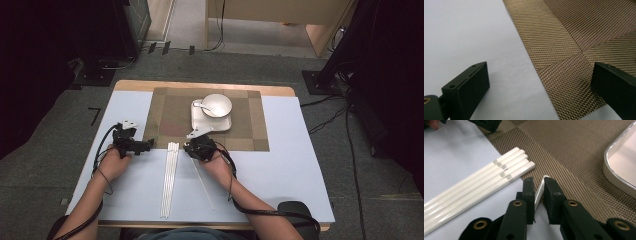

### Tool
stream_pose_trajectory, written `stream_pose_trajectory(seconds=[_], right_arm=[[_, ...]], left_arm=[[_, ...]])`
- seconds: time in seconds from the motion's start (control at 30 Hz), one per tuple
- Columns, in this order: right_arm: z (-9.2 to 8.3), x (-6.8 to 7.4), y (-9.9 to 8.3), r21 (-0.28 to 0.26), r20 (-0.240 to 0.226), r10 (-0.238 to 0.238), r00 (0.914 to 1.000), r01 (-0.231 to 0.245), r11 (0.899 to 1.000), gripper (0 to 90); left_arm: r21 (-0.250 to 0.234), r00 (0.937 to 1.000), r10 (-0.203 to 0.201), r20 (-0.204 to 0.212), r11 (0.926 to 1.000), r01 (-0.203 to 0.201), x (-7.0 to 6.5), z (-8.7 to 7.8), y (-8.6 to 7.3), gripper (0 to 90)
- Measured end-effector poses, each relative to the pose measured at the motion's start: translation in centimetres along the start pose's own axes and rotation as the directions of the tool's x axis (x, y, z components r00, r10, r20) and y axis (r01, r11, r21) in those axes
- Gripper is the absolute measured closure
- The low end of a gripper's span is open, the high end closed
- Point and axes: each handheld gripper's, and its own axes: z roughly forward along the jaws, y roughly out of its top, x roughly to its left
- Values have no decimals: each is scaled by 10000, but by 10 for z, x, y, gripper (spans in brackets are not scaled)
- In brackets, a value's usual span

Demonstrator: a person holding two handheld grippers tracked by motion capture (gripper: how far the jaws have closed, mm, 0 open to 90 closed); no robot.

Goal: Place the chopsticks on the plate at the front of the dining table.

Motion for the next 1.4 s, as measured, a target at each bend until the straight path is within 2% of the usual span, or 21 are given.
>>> stream_pose_trajectory(seconds=[0.27,0.33,0.43,0.63,1.0,1.07,1.17,1.4], right_arm=[[-1,-8,1,90,-119,396,9991,-395,9992,846],[-1,-10,1,93,-124,368,9992,-367,9993,846],[1,-18,5,76,-65,44,10000,-43,10000,846],[5,-32,8,44,-65,372,9993,-372,9993,845],[15,-44,15,-182,-54,359,9993,-360,9992,841],[15,-45,15,-221,-93,380,9992,-382,9990,834],[11,-49,15,-344,-484,900,9948,-917,9952,727],[-6,-49,11,-620,-751,1112,9910,-1159,9913,701]], left_arm=[[2,10000,-1,0,10000,1,0,0,0,17],[3,10000,0,0,10000,0,0,0,0,17],[1,10000,-7,1,10000,7,0,0,0,16],[11,10000,-10,1,10000,10,0,0,0,16],[-20,10000,-12,-16,10000,12,0,0,0,16],[-13,10000,-6,-15,10000,6,0,0,0,16],[-15,10000,8,-28,10000,-8,0,0,0,16],[-5,10000,20,-42,10000,-20,0,0,0,16]])
